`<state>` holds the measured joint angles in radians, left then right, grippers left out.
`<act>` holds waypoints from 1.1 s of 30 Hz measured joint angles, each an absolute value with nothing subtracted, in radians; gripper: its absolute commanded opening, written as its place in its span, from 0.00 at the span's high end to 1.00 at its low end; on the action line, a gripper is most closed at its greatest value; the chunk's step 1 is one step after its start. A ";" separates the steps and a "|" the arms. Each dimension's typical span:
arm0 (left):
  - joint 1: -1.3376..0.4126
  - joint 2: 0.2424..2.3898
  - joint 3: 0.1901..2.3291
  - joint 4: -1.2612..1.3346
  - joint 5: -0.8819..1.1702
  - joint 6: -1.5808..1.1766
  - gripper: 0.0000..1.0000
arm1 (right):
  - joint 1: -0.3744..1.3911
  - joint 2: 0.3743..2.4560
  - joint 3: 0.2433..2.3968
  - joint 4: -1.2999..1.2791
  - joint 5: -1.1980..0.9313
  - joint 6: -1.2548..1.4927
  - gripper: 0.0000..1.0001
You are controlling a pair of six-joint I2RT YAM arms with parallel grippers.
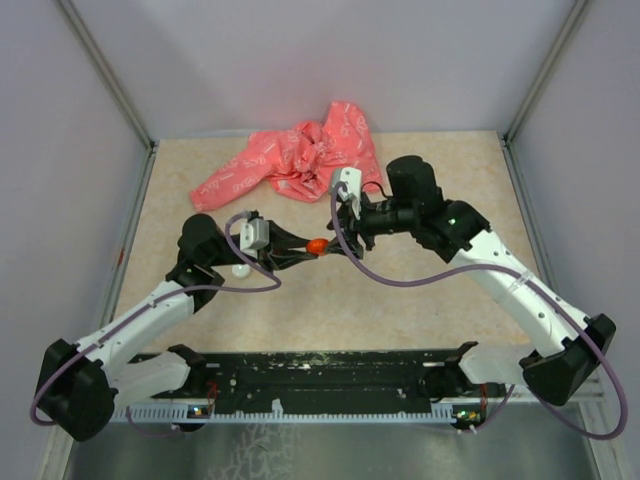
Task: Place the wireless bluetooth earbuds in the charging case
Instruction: Open the charging case.
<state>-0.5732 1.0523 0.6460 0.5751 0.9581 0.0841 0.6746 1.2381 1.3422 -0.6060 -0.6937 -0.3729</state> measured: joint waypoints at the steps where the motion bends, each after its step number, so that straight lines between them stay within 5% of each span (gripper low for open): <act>1: -0.572 1.052 0.646 0.572 0.960 0.088 1.00 | 0.675 1.233 1.339 -0.602 -0.688 -0.368 0.48; 21: -0.572 1.037 0.646 0.487 0.926 0.155 1.00 | 0.676 1.213 1.322 -0.515 -0.570 -0.308 0.46; 33: -0.572 1.004 0.640 0.395 0.695 0.223 1.00 | 0.608 1.214 1.260 -0.428 -0.285 -0.120 0.30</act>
